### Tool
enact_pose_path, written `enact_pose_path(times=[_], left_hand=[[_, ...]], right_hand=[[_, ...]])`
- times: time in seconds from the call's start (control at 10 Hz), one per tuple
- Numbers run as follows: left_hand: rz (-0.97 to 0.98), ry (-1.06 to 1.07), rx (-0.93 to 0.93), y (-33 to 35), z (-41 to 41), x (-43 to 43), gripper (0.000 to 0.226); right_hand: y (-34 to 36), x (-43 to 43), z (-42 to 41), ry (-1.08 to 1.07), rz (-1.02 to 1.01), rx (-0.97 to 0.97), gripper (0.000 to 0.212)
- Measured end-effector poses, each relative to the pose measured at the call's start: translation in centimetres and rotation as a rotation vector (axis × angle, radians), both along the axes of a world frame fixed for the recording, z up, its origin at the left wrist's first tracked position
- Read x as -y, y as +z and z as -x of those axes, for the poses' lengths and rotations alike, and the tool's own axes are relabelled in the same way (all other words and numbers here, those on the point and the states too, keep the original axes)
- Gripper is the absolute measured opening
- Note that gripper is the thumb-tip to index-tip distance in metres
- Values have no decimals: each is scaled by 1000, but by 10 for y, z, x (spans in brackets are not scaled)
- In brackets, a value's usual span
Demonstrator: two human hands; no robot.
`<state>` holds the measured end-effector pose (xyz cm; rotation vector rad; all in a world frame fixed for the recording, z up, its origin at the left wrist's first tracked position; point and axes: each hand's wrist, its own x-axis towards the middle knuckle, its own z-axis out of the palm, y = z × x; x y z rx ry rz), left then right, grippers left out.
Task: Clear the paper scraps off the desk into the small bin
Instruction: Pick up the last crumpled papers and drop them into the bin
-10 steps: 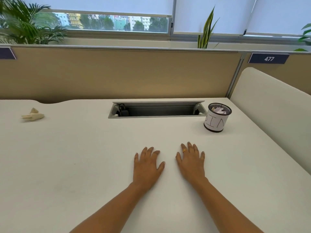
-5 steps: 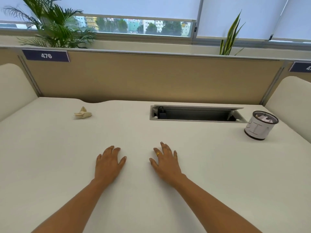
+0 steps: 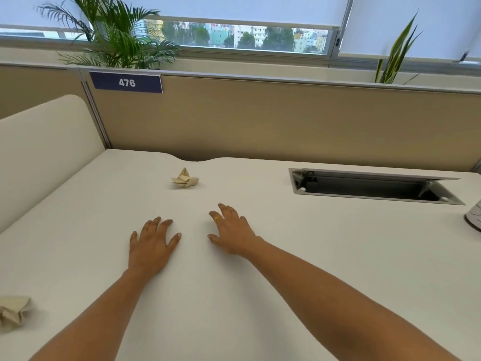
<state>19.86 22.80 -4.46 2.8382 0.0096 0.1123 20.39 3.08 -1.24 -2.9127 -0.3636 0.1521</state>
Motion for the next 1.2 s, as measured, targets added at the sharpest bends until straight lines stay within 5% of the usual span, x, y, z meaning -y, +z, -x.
enact_pose_path(times=[0.6, 1.0, 1.2], left_hand=[[-13, 47, 19, -12, -47, -15, 58], [-45, 46, 32, -15, -47, -17, 58], [-35, 38, -16, -11, -47, -16, 58]], right_hand=[[17, -81, -137, -18, 112, 43, 62], [10, -84, -131, 20, 126, 141, 38], [7, -77, -104, 93, 91, 217, 45]])
